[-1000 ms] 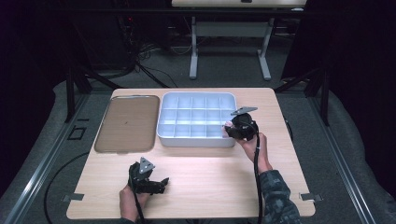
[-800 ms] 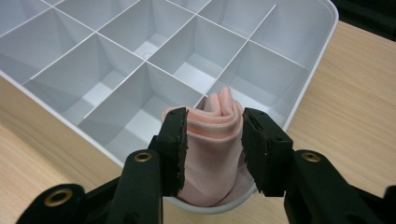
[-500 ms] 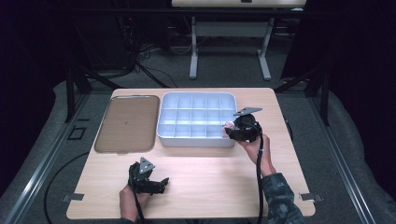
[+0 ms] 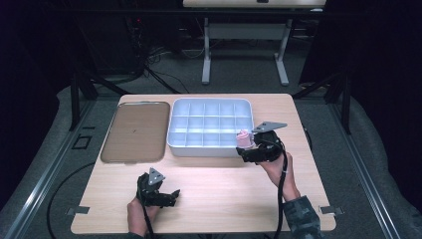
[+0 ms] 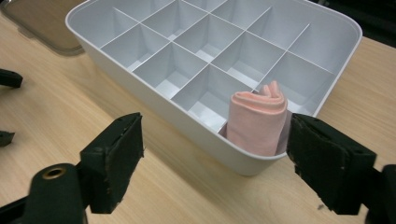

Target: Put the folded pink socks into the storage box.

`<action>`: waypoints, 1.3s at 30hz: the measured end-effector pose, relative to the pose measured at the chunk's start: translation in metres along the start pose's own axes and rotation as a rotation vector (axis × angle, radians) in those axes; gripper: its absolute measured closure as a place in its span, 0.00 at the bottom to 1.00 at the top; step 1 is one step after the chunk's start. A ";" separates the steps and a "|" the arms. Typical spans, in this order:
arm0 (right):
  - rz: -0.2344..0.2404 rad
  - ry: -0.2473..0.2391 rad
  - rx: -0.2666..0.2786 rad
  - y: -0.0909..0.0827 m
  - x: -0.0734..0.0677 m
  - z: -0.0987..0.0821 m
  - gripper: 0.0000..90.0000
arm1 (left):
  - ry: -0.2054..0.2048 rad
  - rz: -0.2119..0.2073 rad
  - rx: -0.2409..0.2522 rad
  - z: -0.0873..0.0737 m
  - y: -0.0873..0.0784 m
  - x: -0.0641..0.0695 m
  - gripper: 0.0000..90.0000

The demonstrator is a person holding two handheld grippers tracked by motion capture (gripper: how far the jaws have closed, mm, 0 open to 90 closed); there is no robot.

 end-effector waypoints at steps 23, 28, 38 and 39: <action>0.013 0.036 -0.005 -0.010 -0.014 -0.076 0.05 | 0.000 0.000 0.000 0.000 0.000 0.000 0.02; -0.021 0.079 -0.052 -0.001 -0.006 -0.106 0.00 | 0.000 0.000 0.000 0.000 0.000 0.000 0.02; -0.117 0.101 -0.088 0.005 0.010 -0.143 0.00 | 0.000 0.000 0.000 0.000 0.000 0.000 0.02; -0.122 0.092 -0.092 0.005 0.012 -0.147 0.00 | -0.001 0.000 0.000 0.000 0.000 0.000 0.02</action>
Point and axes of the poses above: each handheld gripper's, and its own axes: y roughly forward along the jaws, z roughly out of its top, x roughly to its right, the point moved 6 cm from there along y, roughly forward along the jaws, and after that the axes turned 2 degrees about y, right-handed, at the moved point
